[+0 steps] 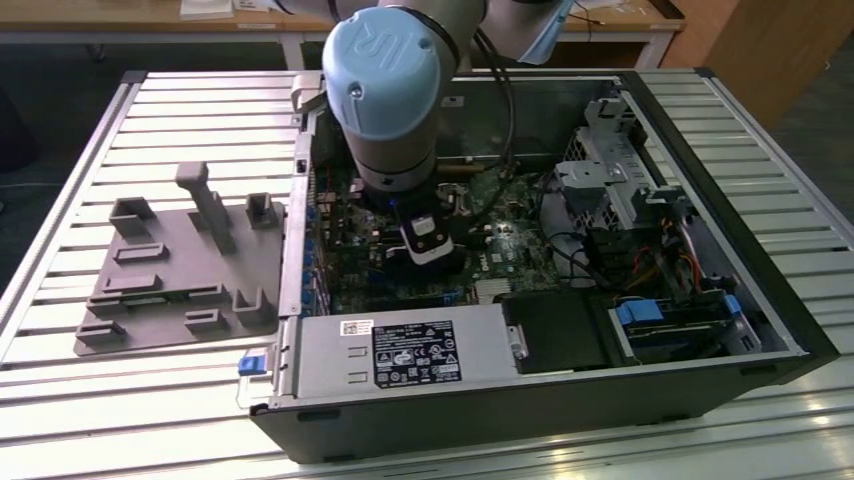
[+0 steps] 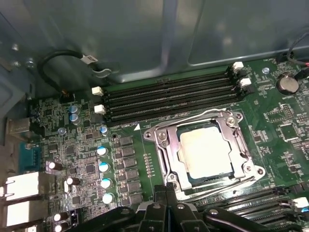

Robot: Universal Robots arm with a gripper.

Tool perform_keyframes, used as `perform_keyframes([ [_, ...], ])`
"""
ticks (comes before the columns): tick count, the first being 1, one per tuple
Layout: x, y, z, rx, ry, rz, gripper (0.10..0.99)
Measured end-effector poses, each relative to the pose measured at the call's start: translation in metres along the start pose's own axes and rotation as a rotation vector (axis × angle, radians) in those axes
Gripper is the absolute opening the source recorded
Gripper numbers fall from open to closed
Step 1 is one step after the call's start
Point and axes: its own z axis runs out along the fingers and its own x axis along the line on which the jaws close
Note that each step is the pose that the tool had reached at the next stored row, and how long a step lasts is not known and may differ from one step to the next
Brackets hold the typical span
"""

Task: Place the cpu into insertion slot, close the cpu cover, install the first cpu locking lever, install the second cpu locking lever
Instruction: 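Install the second cpu locking lever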

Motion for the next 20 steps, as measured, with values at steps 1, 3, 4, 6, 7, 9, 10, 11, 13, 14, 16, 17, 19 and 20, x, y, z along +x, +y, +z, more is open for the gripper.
perform_keyframes([
  [1, 0.0000, 0.0006, -0.0017, 0.000, 0.0000, 0.000, 0.102],
  [3, 0.0000, 0.0021, -0.0053, 0.000, 0.0000, 0.000, 0.102],
  [4, -0.0001, 0.0027, -0.0071, 0.001, -0.0001, 0.000, 0.102],
  [6, -0.0001, 0.0041, -0.0102, 0.006, -0.0012, 0.000, 0.102],
  [7, -0.0001, 0.0047, -0.0117, 0.011, -0.0025, -0.001, 0.102],
  [9, -0.0002, 0.0062, -0.0156, 0.021, -0.0044, -0.002, 0.102],
  [10, -0.0002, 0.0070, -0.0176, 0.025, -0.0052, -0.002, 0.102],
  [11, -0.0003, 0.0079, -0.0197, 0.028, -0.0062, -0.002, 0.102],
  [13, -0.0003, 0.0094, -0.0234, 0.035, -0.0076, -0.003, 0.102],
  [14, -0.0003, 0.0101, -0.0250, 0.040, -0.0090, -0.003, 0.102],
  [16, -0.0004, 0.0112, -0.0277, 0.052, -0.0126, -0.001, 0.102],
  [17, -0.0005, 0.0116, -0.0288, 0.059, -0.0145, -0.001, 0.102],
  [19, -0.0006, 0.0124, -0.0306, 0.074, -0.0197, 0.003, 0.102],
  [20, -0.0008, 0.0127, -0.0314, 0.081, -0.0220, 0.004, 0.102],
])
